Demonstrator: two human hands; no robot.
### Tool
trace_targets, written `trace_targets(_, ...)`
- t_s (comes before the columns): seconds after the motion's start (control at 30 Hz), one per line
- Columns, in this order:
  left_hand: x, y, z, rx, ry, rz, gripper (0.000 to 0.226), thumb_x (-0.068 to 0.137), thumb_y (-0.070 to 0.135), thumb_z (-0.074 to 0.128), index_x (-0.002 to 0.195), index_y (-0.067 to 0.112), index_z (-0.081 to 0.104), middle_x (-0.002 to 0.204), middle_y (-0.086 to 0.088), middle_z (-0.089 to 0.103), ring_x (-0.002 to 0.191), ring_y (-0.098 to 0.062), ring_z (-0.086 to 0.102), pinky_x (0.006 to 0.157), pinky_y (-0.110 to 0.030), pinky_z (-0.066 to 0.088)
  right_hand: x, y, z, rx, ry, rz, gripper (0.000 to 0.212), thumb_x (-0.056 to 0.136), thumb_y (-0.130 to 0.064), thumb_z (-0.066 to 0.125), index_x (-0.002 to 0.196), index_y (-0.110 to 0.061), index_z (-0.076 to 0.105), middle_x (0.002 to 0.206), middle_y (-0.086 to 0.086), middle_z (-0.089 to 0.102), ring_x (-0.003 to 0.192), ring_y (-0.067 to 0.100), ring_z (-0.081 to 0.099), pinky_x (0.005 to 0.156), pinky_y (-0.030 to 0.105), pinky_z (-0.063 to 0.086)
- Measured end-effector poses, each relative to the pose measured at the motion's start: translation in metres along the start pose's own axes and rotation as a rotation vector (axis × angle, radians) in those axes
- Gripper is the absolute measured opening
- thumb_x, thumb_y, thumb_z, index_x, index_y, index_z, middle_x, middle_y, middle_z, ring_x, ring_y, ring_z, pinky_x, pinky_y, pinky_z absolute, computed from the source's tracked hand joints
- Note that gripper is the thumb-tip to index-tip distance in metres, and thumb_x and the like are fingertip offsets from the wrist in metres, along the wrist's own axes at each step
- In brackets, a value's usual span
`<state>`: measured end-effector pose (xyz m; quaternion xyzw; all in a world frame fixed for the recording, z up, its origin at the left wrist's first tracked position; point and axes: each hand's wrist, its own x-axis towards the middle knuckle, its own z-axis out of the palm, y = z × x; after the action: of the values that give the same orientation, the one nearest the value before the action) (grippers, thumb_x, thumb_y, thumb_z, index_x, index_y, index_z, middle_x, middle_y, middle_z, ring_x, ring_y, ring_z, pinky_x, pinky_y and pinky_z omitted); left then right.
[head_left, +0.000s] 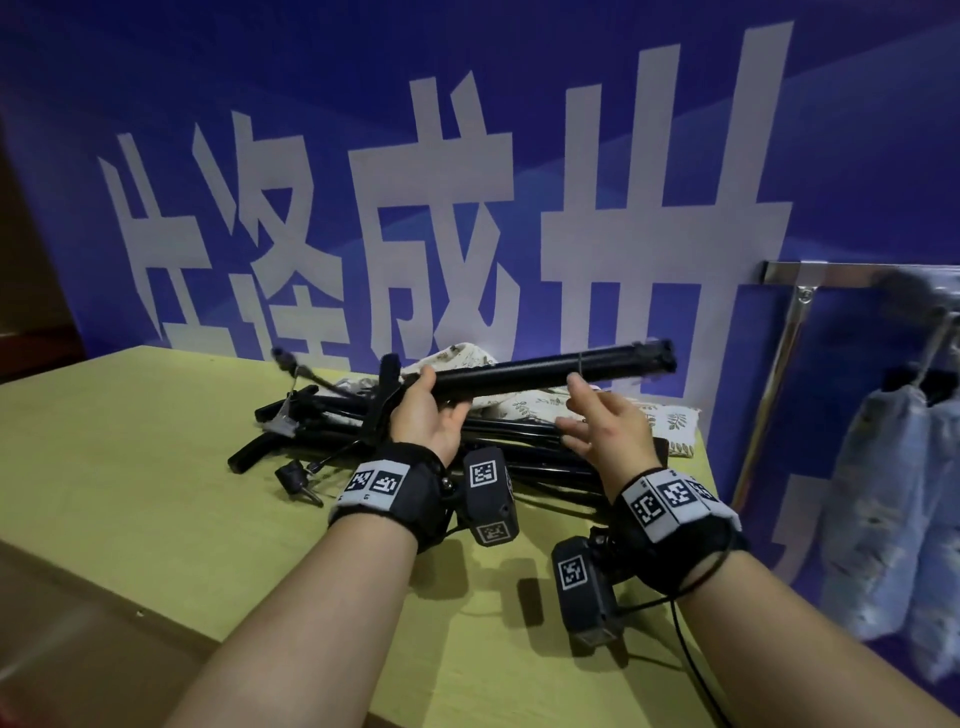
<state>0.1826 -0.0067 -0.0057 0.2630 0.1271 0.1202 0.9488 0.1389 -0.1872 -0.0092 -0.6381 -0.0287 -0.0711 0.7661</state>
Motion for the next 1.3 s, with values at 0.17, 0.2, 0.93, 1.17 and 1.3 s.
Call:
trace_targets(0.17,0.001,-0.011,0.008,0.145,-0.131,-0.07,0.038,0.094,0.019,0.062,0.129,0.005,0.056,0.123,-0.02,0.064,0.112,-0.03,0.063,0.074,-0.037,0.057,0.007,-0.003,-0.001,0.634,-0.039,0.231,0.034,0.083,-0.039,0.066,0.106,-0.016,0.055,0.115,0.01,0.058,0.096,0.032,0.066,0.081,0.034,0.055)
trace_targets(0.2,0.004,-0.011,0.009,0.193,-0.157,-0.068,0.04,0.094,0.021,0.063,0.13,0.005,0.056,0.122,-0.019,0.065,0.111,-0.028,0.064,0.074,-0.035,0.057,0.009,-0.004,-0.003,0.707,-0.047,0.251,0.031,0.083,-0.038,0.066,0.105,-0.019,0.056,0.119,0.014,0.056,0.096,0.032,0.066,0.081,0.034,0.056)
trace_targets(0.93,0.088,0.013,0.003,1.474,-0.117,0.362,0.023,0.097,0.024,0.054,0.113,0.014,0.067,0.095,0.0,0.065,0.085,-0.015,0.059,0.078,-0.027,0.05,0.083,-0.001,0.02,1.018,0.195,0.151,0.03,0.083,-0.025,0.07,0.105,-0.009,0.056,0.116,0.018,0.06,0.1,0.033,0.064,0.085,0.046,0.056)
trace_targets(1.17,0.098,-0.002,0.003,2.262,-0.212,0.196,0.033,0.097,0.025,0.053,0.124,0.01,0.064,0.127,-0.007,0.061,0.118,-0.026,0.055,0.099,-0.031,0.044,0.086,0.009,0.014,0.992,0.207,0.17,0.024,0.084,-0.024,0.069,0.101,-0.012,0.057,0.12,0.015,0.058,0.097,0.031,0.064,0.087,0.045,0.055)
trace_targets(1.3,0.105,-0.003,-0.004,2.183,-0.195,0.162,0.03,0.096,0.029,0.056,0.116,0.008,0.061,0.112,-0.008,0.062,0.101,-0.024,0.057,0.084,-0.03,0.045,0.087,0.011,0.017,0.978,0.2,0.185,0.038,0.081,-0.026,0.072,0.112,-0.012,0.056,0.125,0.012,0.055,0.096,0.031,0.064,0.087,0.044,0.056)
